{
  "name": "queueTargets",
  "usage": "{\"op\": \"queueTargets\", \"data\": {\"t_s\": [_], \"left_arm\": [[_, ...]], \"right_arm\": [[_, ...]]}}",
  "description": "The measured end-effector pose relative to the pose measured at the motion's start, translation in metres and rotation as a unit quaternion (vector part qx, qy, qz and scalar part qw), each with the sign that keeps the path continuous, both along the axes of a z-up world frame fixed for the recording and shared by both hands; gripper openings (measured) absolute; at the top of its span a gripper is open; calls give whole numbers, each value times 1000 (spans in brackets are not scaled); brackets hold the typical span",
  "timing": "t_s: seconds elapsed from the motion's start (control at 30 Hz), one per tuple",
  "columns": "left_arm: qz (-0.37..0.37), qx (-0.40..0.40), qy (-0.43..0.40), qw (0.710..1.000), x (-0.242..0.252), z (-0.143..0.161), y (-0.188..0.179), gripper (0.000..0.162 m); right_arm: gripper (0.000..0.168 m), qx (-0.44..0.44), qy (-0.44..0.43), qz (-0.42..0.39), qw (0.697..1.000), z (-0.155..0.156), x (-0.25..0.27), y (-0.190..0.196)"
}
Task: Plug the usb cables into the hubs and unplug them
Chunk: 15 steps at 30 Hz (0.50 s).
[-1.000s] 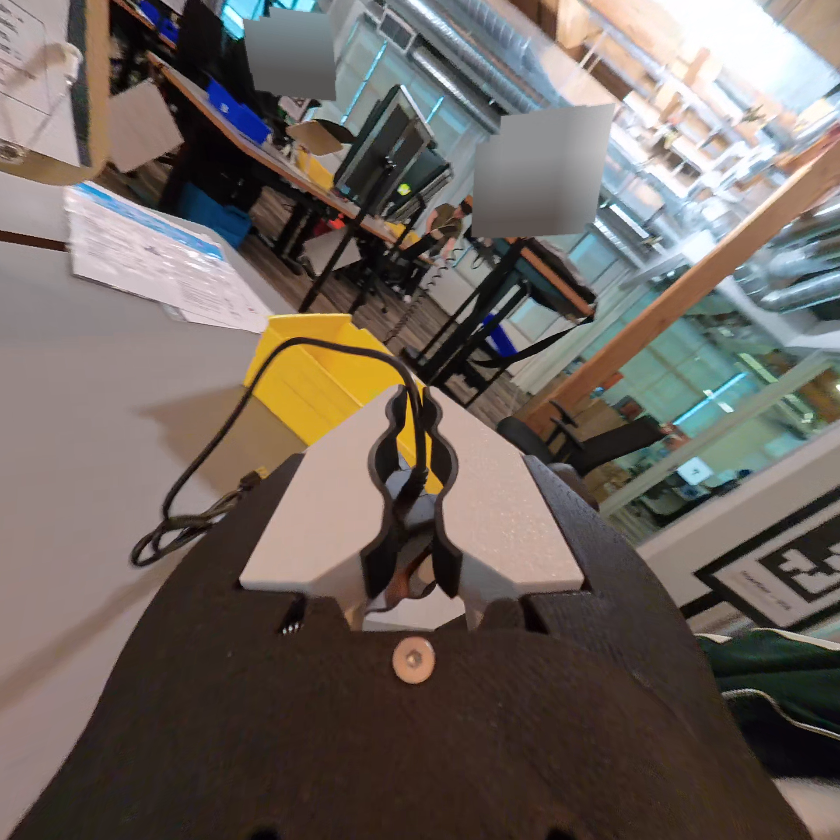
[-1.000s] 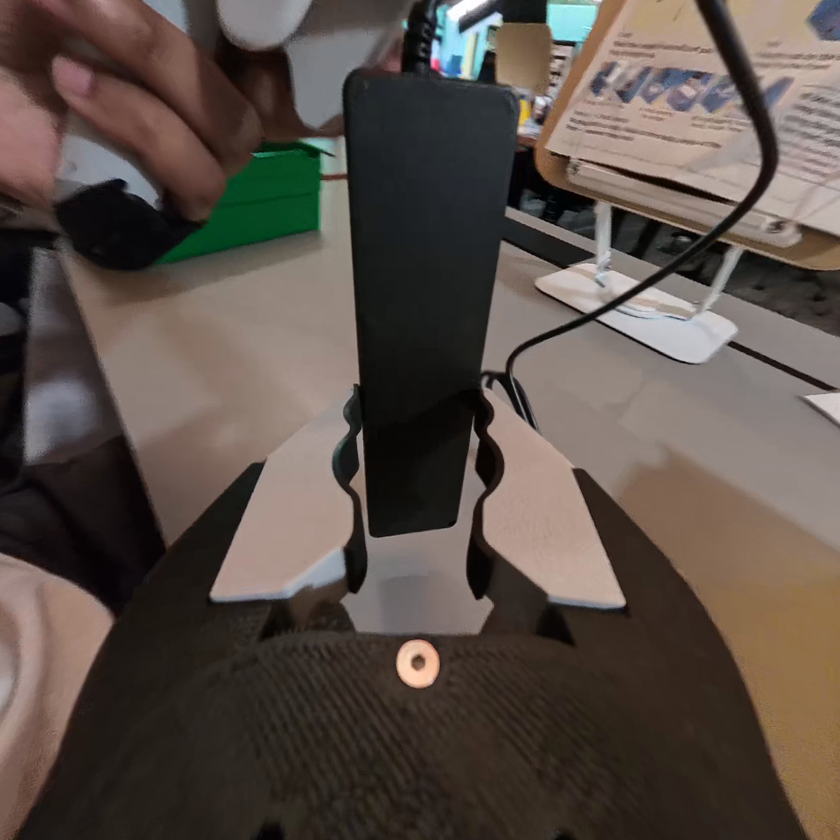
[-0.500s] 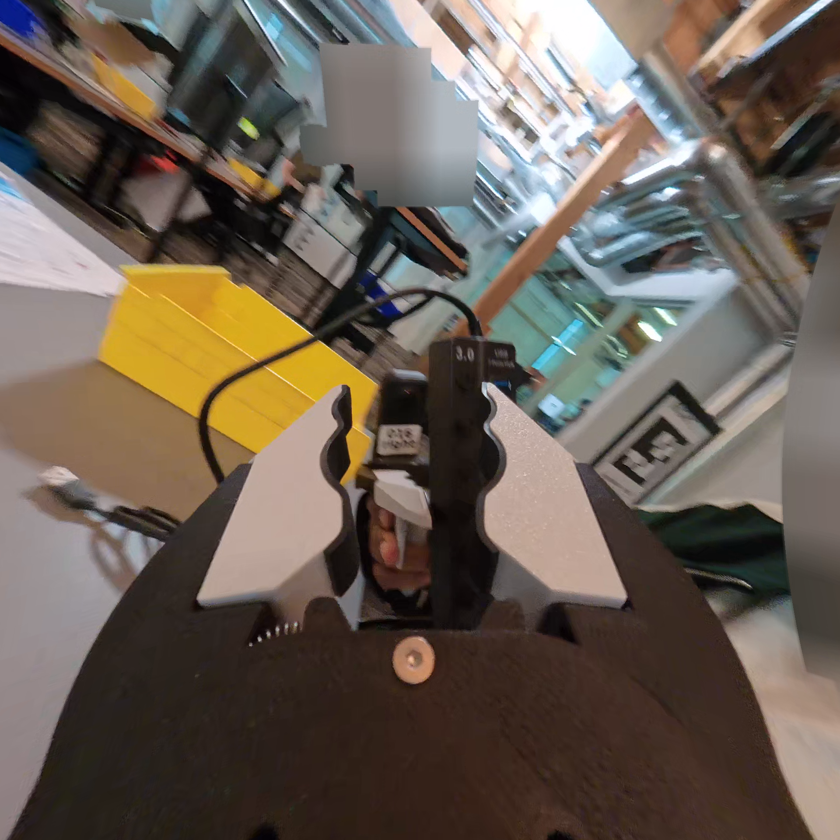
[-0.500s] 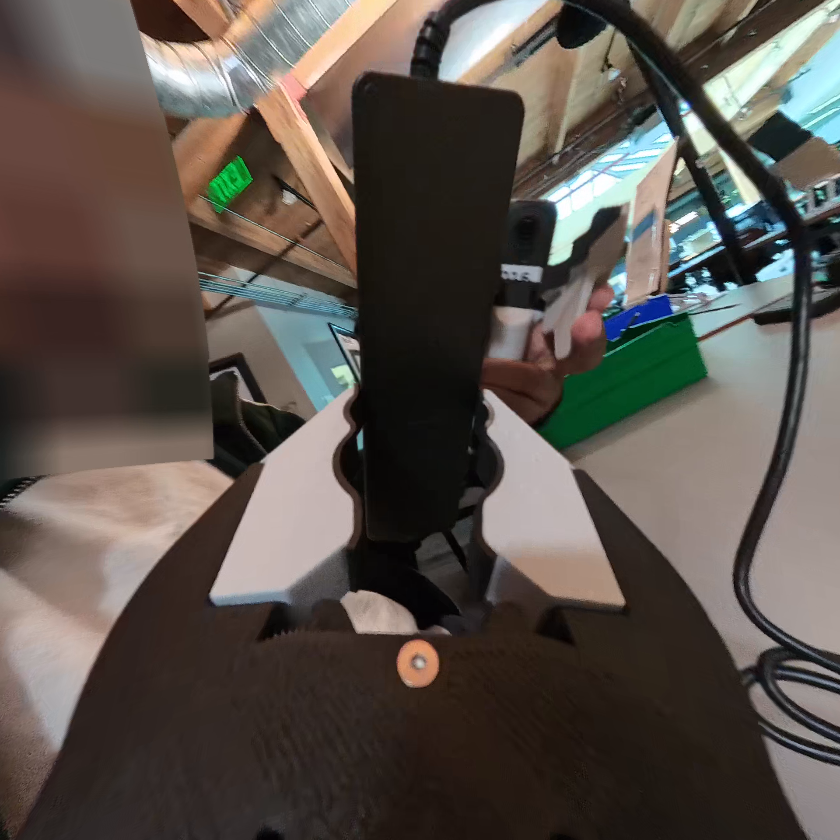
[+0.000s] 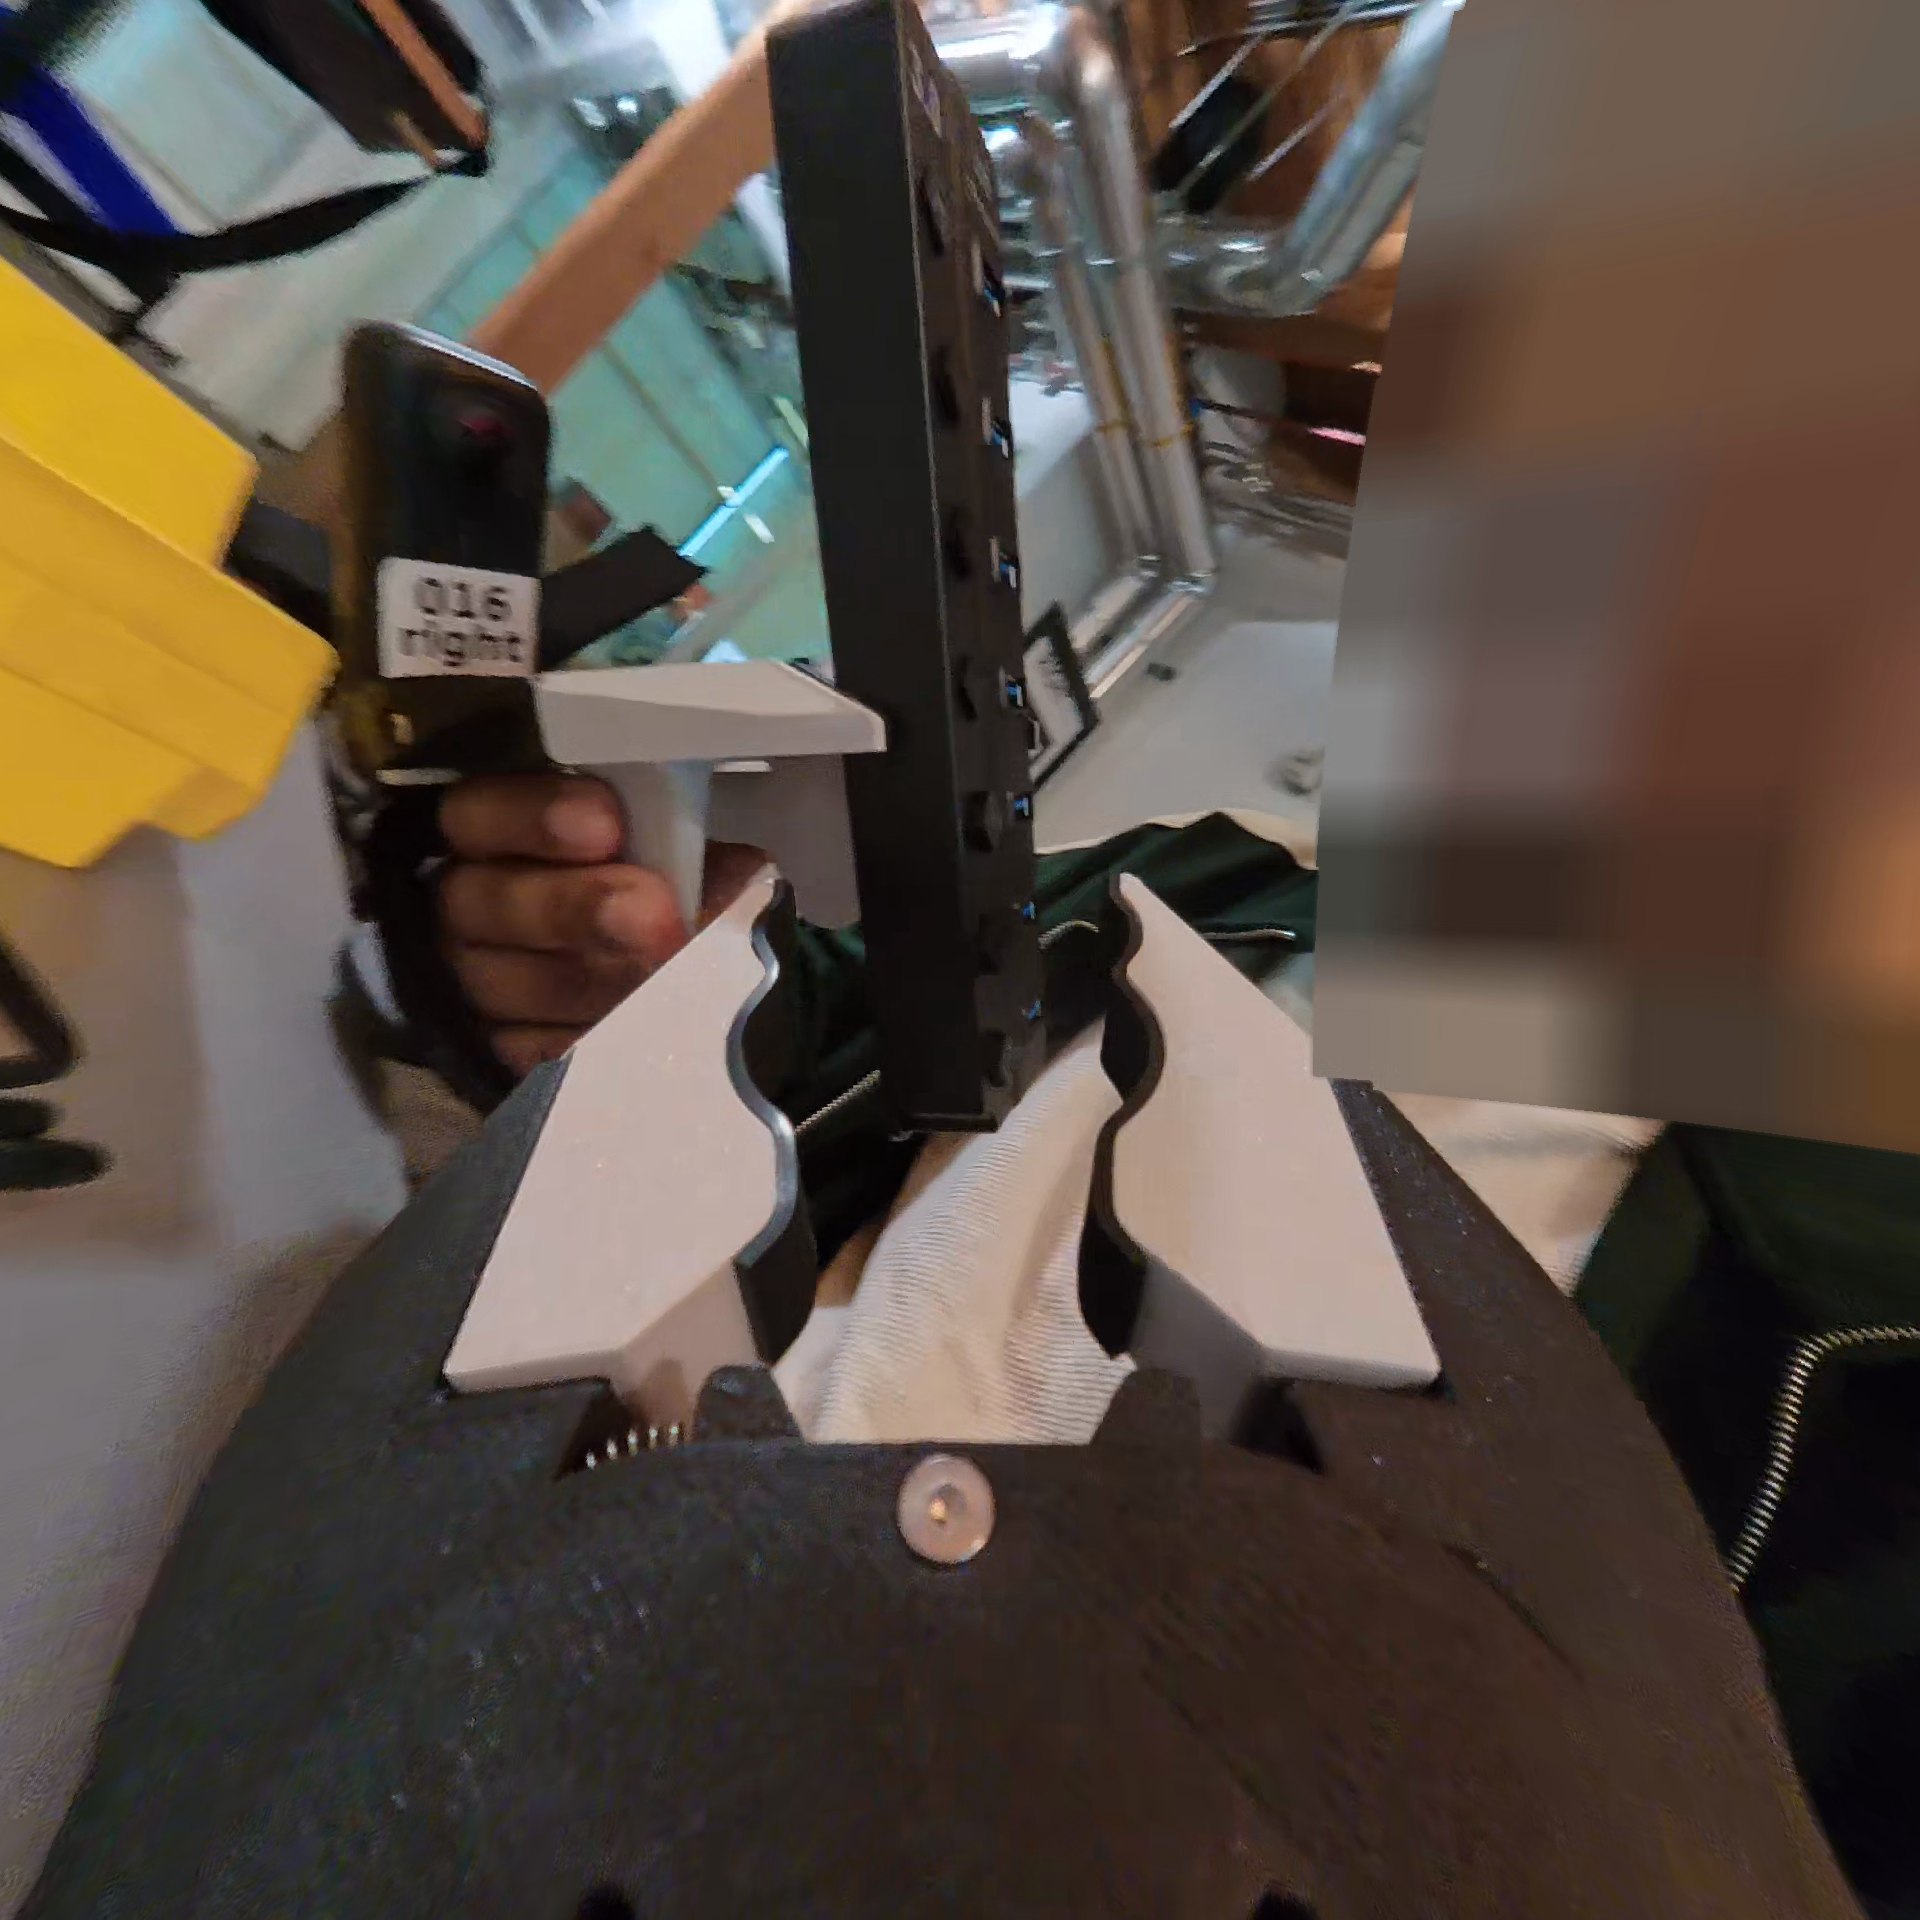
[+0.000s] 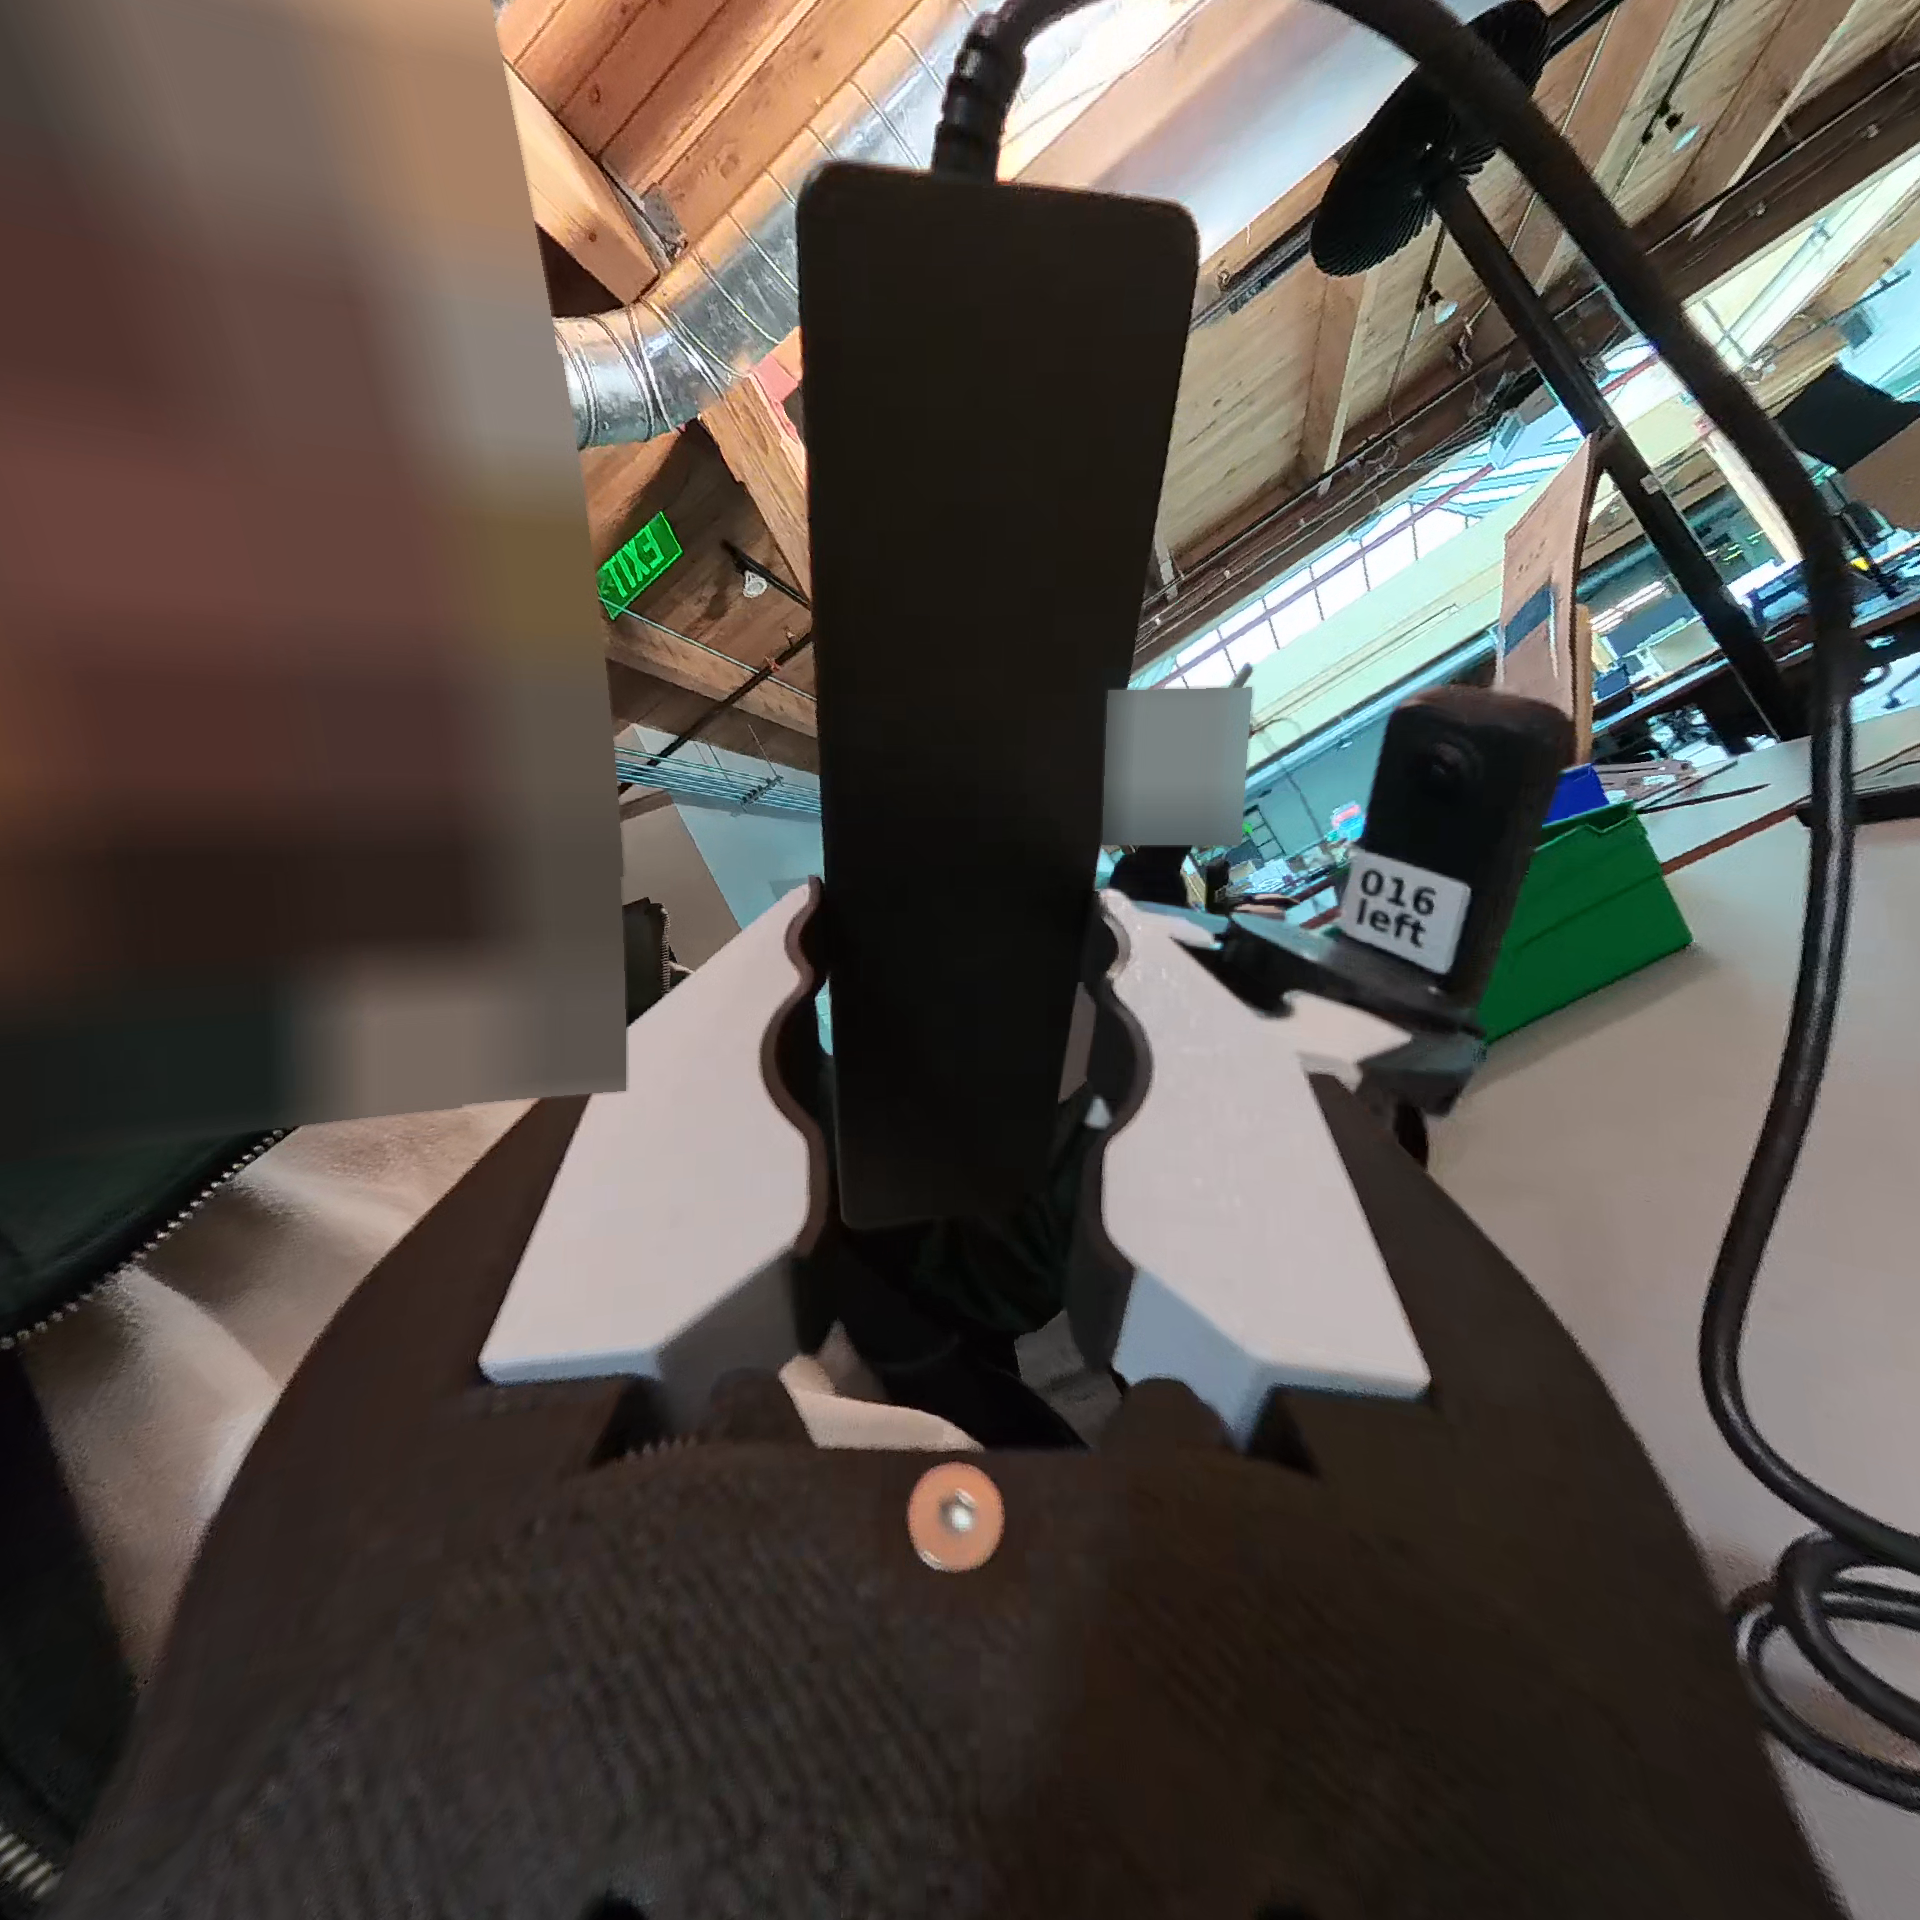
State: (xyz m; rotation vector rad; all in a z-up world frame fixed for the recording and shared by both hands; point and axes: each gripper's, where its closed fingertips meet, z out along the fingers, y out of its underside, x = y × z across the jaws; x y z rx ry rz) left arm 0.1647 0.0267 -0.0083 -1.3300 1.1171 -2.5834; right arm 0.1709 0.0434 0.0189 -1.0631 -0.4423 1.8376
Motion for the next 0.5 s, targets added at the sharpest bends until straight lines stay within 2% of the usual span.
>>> {"op": "queueTargets", "data": {"t_s": [0.1, 0.27, 0.3, 0.33, 0.43, 0.5], "left_arm": [[-25, -43, -30, 998, 1, 2, -10, 59], [-45, -69, -60, 995, 1, 6, -22, 47], [-42, -63, -63, 995, 1, 6, -24, 38], [-27, -53, -65, 996, 3, 6, -22, 27], [11, -50, -74, 996, 4, 8, -12, 28], [64, -39, -66, 995, 7, 4, 4, 25]], "right_arm": [[49, -3, -2, 6, 1000, 0, -4, 0], [49, -6, -15, 8, 1000, -3, -11, 0], [49, -6, -16, 7, 1000, -3, -12, 0], [49, -7, -12, 8, 1000, -3, -12, 1], [50, -25, 5, -7, 1000, -3, -7, 10], [49, -43, 2, -47, 998, -8, -3, 24]]}}
